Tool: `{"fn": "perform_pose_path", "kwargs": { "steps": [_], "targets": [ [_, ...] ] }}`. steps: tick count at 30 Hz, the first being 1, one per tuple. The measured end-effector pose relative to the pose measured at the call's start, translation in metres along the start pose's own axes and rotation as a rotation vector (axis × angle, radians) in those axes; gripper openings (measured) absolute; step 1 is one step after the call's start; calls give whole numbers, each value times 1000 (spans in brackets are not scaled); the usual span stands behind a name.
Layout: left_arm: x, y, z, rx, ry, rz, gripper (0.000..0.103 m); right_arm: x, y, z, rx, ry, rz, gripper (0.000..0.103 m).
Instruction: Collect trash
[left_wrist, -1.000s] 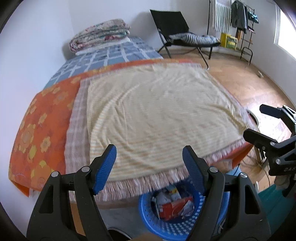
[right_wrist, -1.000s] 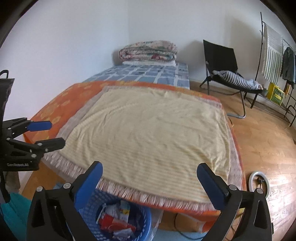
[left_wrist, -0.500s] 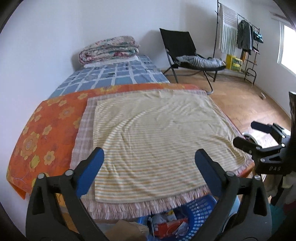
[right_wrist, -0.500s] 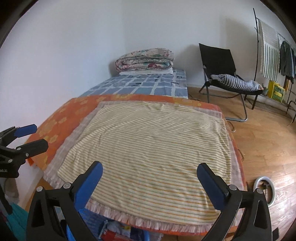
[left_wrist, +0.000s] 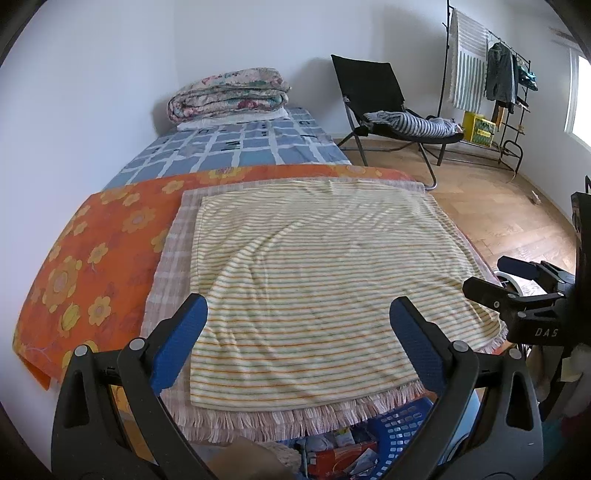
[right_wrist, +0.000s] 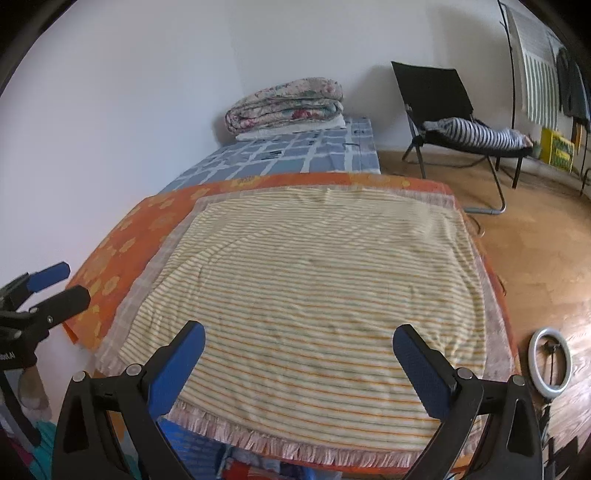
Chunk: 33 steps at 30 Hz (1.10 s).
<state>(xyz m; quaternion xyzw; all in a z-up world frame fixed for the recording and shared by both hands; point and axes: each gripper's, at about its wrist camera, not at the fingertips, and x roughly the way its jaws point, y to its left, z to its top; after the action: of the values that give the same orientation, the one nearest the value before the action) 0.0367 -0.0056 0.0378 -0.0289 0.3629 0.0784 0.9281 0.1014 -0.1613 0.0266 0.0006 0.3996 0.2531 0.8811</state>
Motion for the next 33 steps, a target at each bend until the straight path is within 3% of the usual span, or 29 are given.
{"fn": "perform_pose_path", "kwargs": {
  "steps": [33],
  "targets": [
    [2,-1,-4,5,9,11,101,-8,4,-3,-17,-18,-17,103]
  ]
}}
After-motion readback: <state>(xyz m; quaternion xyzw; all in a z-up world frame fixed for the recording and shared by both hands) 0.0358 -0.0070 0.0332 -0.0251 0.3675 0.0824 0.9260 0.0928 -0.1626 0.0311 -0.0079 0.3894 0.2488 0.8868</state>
